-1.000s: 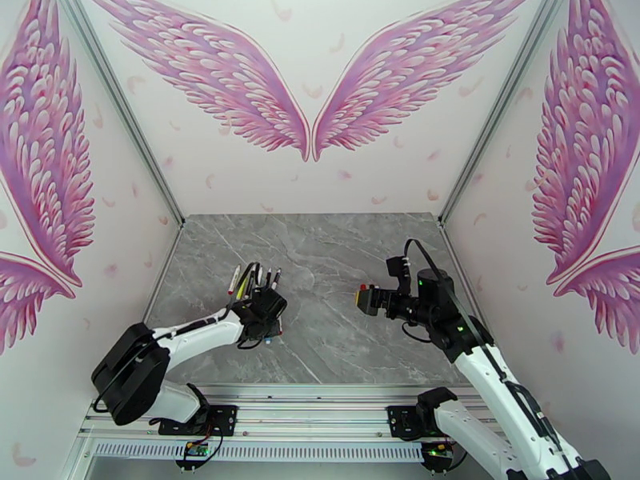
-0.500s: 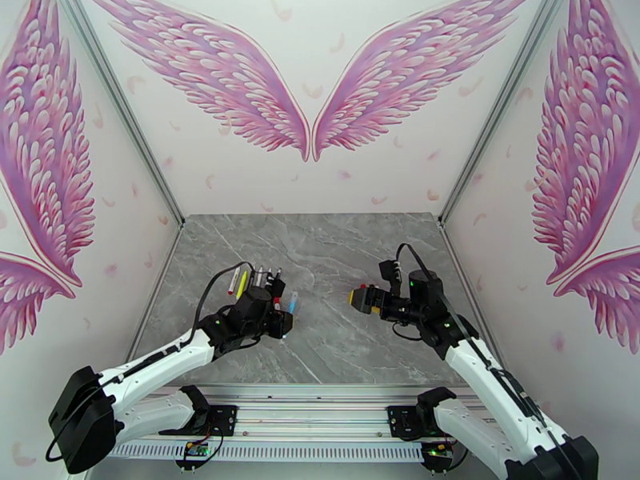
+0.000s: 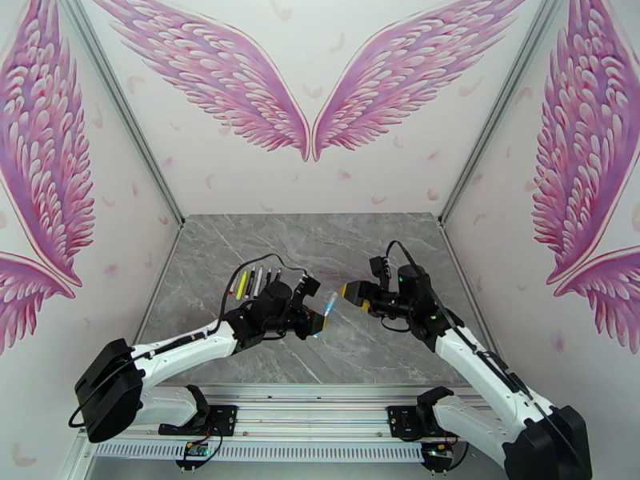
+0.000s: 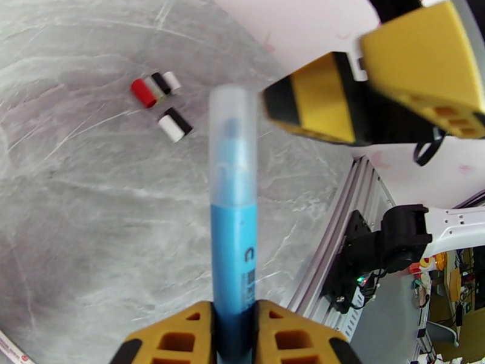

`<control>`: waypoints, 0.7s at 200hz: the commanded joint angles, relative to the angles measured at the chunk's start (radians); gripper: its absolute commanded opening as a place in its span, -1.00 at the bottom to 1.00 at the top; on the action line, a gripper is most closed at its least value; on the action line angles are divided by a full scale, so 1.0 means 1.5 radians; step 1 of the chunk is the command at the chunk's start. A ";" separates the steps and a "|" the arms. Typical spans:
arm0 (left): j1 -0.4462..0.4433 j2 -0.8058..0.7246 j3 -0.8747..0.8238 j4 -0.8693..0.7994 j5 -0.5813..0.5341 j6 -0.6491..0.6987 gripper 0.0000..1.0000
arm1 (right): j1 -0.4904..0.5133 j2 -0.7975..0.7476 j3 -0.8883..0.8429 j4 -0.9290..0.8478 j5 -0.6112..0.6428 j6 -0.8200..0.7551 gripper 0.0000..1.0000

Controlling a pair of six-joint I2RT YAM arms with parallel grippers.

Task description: Open the pen caps

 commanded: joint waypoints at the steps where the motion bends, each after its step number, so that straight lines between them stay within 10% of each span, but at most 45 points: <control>1: -0.010 0.015 0.032 0.036 0.019 -0.002 -0.64 | 0.012 0.010 0.015 0.031 0.014 0.020 0.37; 140: -0.035 0.053 0.056 0.042 0.016 -0.005 -0.69 | 0.040 0.027 0.016 0.024 0.027 0.013 -0.42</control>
